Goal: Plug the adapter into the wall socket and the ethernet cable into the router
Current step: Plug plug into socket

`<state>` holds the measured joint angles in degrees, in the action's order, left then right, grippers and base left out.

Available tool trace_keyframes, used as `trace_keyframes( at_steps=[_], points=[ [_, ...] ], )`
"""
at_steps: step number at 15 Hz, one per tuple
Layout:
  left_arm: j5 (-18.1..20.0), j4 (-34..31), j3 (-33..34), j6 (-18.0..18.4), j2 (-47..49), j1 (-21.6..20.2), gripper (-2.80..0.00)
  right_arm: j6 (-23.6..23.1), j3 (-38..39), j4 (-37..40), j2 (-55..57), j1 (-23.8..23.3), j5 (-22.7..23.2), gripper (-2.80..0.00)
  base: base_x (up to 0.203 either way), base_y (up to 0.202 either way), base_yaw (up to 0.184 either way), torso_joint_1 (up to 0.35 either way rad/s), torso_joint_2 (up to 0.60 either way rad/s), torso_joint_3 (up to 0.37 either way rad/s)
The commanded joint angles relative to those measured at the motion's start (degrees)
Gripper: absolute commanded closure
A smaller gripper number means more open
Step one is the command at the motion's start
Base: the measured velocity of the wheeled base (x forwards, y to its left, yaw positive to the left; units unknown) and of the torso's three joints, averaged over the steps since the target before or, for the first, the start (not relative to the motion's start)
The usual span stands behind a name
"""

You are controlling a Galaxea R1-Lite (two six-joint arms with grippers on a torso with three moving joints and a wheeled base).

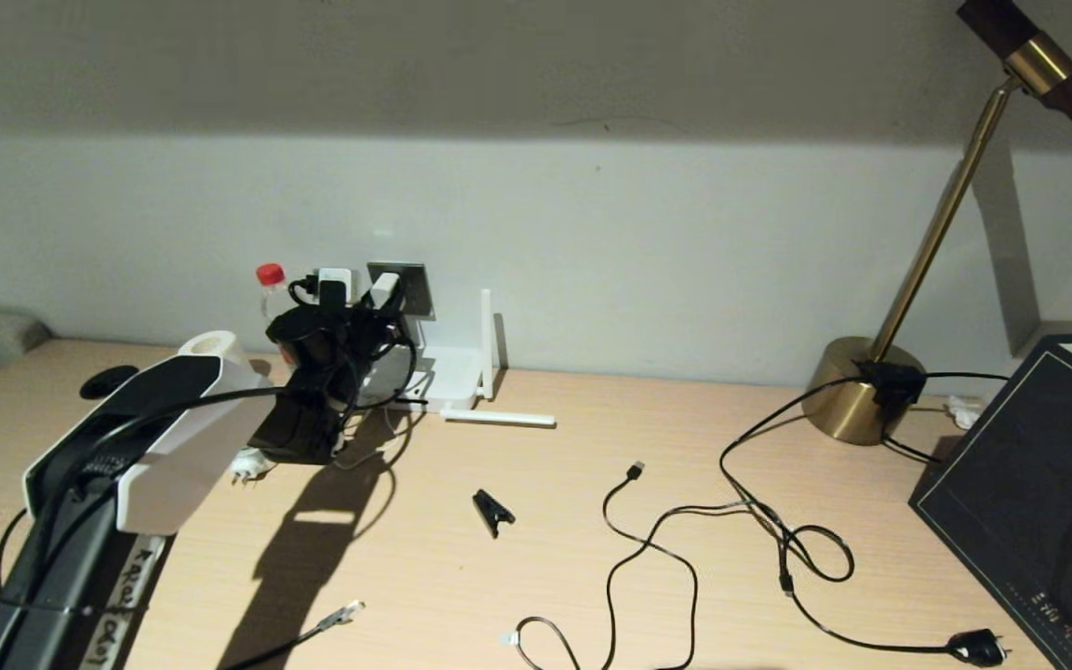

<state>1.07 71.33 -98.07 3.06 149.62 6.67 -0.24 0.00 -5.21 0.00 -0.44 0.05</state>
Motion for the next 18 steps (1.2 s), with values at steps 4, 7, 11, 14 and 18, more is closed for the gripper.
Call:
trace_keyframes(
  at_steps=[4, 7, 11, 14, 18],
  points=[
    [-1.07, 0.30, -2.39, 0.02, 2.26, 0.03, 0.00, -0.02, 2.02, -0.07, 0.00, 0.00, 0.03, 0.00, 0.000, 0.000, 0.000, 0.000, 0.00, 0.000],
    [-1.16, 0.30, -3.35, 0.02, 2.81, 0.31, 0.00, -0.02, 2.02, -0.07, 0.00, 0.00, 0.03, 0.00, 0.000, 0.000, 0.000, 0.000, 0.00, 0.000],
    [-3.78, -1.09, -6.34, 0.02, 4.23, 0.98, 0.00, -0.02, 2.02, -0.01, 0.00, 0.00, 0.03, 0.00, 0.000, 0.000, 0.000, 0.000, 0.00, 0.000],
    [-3.88, -1.10, -6.35, 0.10, 4.46, 1.06, 0.00, -0.02, 2.02, -0.07, 0.00, 0.00, 0.03, 0.00, 0.000, 0.000, 0.000, 0.000, 0.00, 0.000],
    [-4.06, -0.84, -6.35, 0.10, 4.63, 1.24, 0.00, -0.02, 2.02, 0.01, 0.00, 0.00, 0.03, 0.00, 0.000, 0.000, 0.000, 0.000, 0.00, 0.000]
  ],
)
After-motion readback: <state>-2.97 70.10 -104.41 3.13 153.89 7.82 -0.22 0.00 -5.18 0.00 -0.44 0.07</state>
